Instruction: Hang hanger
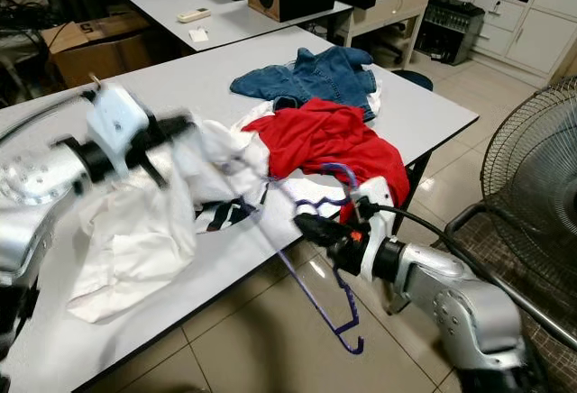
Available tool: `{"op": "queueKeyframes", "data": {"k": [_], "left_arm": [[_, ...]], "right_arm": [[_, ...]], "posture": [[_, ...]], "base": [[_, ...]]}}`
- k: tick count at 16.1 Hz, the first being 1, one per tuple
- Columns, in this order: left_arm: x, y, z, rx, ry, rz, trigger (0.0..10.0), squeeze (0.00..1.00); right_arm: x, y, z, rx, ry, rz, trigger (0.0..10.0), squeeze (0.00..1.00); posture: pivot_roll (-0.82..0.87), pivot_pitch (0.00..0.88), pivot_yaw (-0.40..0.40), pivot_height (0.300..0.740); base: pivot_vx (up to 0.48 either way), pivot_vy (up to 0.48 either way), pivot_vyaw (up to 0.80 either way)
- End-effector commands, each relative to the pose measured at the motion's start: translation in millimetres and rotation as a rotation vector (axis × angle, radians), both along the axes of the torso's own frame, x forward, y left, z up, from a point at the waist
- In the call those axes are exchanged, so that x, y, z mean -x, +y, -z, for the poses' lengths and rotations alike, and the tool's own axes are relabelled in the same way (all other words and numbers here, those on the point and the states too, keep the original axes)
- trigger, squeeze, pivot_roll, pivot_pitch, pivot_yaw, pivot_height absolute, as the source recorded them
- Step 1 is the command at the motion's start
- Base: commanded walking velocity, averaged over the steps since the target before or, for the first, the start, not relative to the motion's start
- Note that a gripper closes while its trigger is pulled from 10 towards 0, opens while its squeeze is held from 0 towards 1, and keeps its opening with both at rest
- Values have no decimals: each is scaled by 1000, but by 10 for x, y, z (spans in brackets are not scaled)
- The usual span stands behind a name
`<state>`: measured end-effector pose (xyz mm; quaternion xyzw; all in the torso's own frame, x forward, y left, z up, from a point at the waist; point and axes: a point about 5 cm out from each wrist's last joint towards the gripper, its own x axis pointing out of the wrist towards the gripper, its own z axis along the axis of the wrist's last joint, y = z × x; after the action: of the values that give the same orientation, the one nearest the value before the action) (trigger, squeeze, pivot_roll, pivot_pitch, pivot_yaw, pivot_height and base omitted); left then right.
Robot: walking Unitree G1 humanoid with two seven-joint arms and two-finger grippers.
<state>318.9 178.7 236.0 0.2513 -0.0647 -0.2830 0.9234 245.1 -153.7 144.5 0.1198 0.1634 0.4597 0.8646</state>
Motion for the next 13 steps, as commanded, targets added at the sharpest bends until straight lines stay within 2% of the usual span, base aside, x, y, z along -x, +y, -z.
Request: {"op": "queueKeyframes", "data": {"k": [1, 3, 5, 6, 9, 11, 13], "left_arm": [[-33, 69, -111, 9, -60, -47, 0, 0], [-43, 76, -166, 28, -92, -43, 0, 0], [-9, 11, -183, 33, -96, 28, 0, 0], [60, -75, -153, 29, -67, 129, 0, 0], [191, -138, -32, -16, 31, 278, 0, 0], [207, -138, -31, -19, 29, 290, 0, 0], [198, -109, -80, -22, 15, 286, 0, 0]], "right_arm": [[31, 13, -48, 6, -12, -40, 10000, 0], [27, -32, -37, 23, -9, -30, 10000, 0], [-22, -84, -10, 41, -12, 15, 10000, 0], [-81, -93, -19, 35, -23, 54, 10000, 0], [-164, -82, -58, -8, -15, 81, 10000, 0], [-165, -102, 9, -4, 29, 68, 10000, 0], [-207, -169, 104, 17, 89, 114, 10000, 0]], "posture": [[-25, 0, 28, 740], [-28, 0, 30, 740], [-30, 0, 34, 740], [-30, 0, 35, 740], [-26, 0, 30, 740], [-25, 0, 24, 740], [-22, 0, 21, 740]], "base": [[0, 0, 0], [0, 0, 0], [0, 0, 0], [0, 0, 0], [0, 0, 0], [0, 0, 0], [0, 0, 0]]}}
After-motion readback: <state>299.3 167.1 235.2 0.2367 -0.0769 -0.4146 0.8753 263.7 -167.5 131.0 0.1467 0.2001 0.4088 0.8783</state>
